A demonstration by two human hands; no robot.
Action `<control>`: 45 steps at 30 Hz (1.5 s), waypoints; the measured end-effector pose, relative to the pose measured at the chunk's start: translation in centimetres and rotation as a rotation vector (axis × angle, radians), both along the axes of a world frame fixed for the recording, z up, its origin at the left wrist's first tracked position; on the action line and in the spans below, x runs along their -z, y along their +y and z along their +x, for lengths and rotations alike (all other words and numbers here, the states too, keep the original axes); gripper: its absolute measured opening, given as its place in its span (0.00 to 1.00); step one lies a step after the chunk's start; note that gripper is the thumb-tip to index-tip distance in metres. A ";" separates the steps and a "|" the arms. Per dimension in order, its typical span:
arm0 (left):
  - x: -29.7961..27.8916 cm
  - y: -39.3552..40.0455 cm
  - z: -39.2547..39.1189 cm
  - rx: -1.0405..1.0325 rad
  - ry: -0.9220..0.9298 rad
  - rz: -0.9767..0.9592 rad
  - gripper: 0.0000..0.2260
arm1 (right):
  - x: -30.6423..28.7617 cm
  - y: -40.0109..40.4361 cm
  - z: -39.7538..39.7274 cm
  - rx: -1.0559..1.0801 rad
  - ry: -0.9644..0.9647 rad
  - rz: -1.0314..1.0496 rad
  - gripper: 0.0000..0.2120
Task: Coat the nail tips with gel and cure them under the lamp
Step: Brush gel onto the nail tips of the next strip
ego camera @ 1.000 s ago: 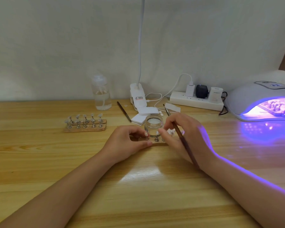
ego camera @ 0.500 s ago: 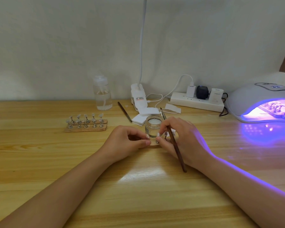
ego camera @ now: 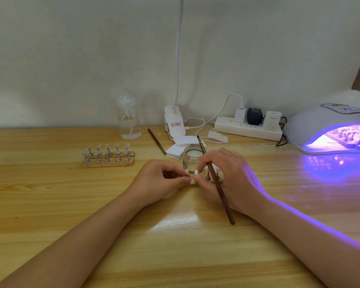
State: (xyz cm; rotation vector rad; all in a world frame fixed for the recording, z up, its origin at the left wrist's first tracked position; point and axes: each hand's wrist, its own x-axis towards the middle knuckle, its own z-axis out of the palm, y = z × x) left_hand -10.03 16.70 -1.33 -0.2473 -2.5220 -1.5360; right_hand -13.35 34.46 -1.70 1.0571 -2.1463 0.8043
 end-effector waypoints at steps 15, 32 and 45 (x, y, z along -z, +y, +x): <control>-0.7 0.9 1.2 0.035 0.369 -0.121 0.10 | -0.1 -0.6 0.9 -0.045 0.066 -0.168 0.09; -0.5 0.3 0.8 -0.107 0.380 0.040 0.05 | -3.6 -0.2 -0.8 -0.068 -0.515 -0.593 0.18; -0.5 0.4 0.8 -0.105 0.368 0.071 0.05 | -5.2 -2.6 -4.8 0.160 -0.479 0.063 0.23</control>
